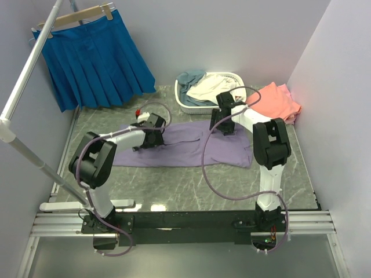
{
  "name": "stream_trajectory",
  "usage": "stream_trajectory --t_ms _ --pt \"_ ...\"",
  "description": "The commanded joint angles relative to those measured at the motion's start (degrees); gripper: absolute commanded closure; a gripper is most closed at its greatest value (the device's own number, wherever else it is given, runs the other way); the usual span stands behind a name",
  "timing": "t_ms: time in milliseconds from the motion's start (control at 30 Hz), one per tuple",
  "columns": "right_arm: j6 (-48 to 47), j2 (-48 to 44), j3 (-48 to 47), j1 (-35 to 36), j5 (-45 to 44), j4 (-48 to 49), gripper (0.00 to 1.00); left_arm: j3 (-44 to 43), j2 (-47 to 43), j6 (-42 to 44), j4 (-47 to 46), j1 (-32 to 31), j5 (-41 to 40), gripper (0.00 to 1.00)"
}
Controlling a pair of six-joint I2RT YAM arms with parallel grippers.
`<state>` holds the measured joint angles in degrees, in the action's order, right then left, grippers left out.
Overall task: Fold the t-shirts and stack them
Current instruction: Fold the tshirt
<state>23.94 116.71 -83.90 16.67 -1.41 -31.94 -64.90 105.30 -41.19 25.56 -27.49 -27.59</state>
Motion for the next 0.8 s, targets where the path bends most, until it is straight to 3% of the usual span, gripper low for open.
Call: stream_trajectory --t_ms 0,233,467,567,767 --pt "-2.1 6.8 -7.9 0.9 1.2 -3.3 0.28 10.2 -0.2 -4.4 5.6 -7.2 12.3 0.01" --pt "-6.3 15.7 -23.2 4.6 3.4 -12.9 0.28 15.4 -1.9 -9.7 6.4 -22.2 21.3 0.01" --pt "-13.3 25.1 -38.9 12.5 6.8 -22.7 0.27 12.0 0.3 -12.6 8.8 -42.1 30.1 0.01" --pt "-15.2 26.9 -41.5 16.5 7.0 -24.7 0.26 9.5 1.1 -13.1 10.1 -47.2 32.4 0.01" --pt "-18.7 28.6 -44.5 21.0 13.4 -23.9 0.24 6.6 -1.8 -11.7 11.4 -49.3 33.4 0.01"
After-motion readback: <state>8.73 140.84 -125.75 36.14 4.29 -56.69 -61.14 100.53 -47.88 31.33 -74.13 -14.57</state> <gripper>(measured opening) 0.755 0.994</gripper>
